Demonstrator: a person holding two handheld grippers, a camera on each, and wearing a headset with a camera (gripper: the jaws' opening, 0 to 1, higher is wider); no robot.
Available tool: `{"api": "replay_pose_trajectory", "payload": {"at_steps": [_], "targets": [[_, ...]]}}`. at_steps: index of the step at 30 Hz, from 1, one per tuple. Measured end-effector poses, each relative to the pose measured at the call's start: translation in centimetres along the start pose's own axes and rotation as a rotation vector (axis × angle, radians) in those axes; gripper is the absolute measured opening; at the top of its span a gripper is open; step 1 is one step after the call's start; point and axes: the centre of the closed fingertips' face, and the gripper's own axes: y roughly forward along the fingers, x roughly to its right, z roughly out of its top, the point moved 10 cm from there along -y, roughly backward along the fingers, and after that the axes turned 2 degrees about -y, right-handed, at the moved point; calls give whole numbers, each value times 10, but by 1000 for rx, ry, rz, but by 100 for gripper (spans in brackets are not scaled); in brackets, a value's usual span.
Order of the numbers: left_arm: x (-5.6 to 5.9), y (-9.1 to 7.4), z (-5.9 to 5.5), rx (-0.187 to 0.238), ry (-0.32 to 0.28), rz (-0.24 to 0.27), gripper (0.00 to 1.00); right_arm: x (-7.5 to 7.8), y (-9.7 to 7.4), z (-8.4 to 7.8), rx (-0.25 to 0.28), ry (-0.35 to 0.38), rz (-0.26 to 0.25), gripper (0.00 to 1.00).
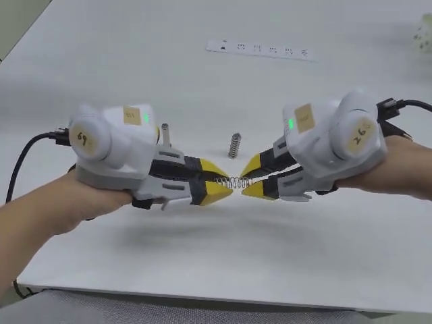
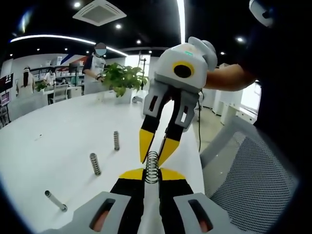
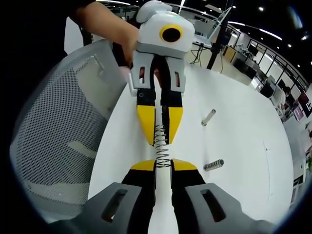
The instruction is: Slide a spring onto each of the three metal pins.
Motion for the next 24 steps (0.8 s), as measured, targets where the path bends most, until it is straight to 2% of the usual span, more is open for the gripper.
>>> {"api": "replay_pose_trajectory", "payload": {"at_steps": [2, 8, 16, 24], "targets": [[-1, -1, -1, -6, -21, 6, 2, 0, 0, 1, 9, 1, -6, 8], [-1, 0, -5, -35, -11, 14, 2, 1, -6, 11, 22, -41, -9, 8], [-3, -1, -6, -28, -20, 14, 2, 3, -14, 22, 69, -57, -6, 7], [-2, -3, -5, -6, -27, 12, 3, 6, -16, 24, 142, -9, 16, 7]]}}
